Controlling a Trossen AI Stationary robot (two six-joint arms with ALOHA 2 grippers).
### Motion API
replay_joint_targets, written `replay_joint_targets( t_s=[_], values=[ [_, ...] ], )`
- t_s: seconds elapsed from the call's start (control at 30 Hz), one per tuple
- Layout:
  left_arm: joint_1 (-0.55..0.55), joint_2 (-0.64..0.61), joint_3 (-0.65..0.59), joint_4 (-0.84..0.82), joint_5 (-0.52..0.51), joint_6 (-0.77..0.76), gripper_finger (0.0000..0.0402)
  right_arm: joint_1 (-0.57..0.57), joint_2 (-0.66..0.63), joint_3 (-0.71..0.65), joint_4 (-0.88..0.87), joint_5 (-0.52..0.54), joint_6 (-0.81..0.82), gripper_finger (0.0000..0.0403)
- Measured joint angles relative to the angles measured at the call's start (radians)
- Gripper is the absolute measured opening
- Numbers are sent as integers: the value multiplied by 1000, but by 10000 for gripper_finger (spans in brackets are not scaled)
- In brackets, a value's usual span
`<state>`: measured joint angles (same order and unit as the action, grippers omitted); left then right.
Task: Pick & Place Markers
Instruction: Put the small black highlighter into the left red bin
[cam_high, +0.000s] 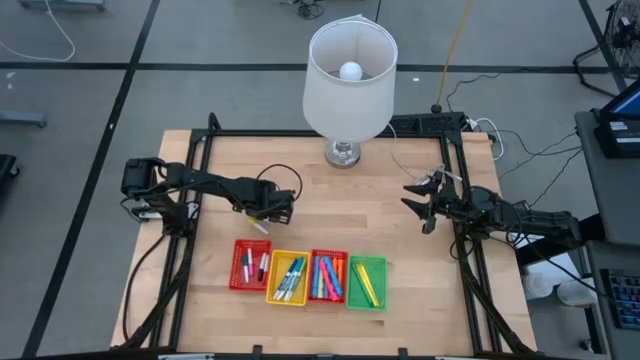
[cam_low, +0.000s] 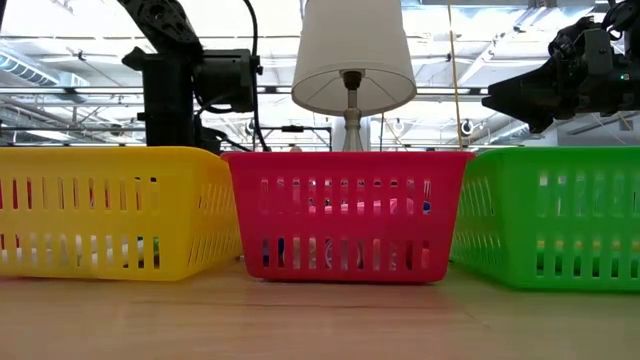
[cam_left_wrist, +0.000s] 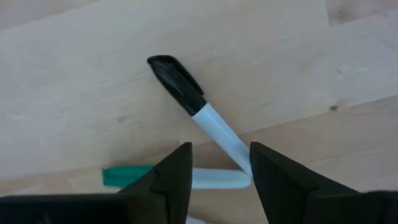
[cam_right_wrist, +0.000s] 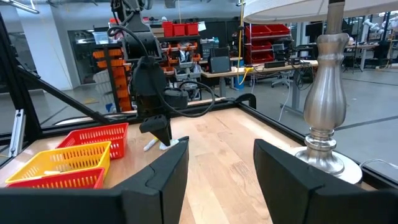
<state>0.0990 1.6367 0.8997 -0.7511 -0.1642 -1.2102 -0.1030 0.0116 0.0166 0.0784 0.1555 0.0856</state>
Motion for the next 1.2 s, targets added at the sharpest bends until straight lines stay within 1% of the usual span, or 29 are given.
replay_joint_targets(
  t_s=[0.2,0.57,0.8,0.93,1.03,1.13,1.2],
  values=[
    [5,0,0,0,-23,8,166,0,0,0,0,0,0,169],
    [26,0,0,0,8,-32,165,0,0,0,0,0,0,169],
    [42,40,-1,-16,18,-24,165,0,0,0,0,0,0,169],
    [58,55,3,-24,50,22,165,0,0,0,1,-1,0,169],
    [63,56,2,-9,50,71,165,0,0,0,1,0,0,169],
    [59,50,0,2,50,164,166,0,0,0,1,0,0,169],
    [56,50,0,1,51,185,166,0,0,0,1,0,0,169]
  ],
)
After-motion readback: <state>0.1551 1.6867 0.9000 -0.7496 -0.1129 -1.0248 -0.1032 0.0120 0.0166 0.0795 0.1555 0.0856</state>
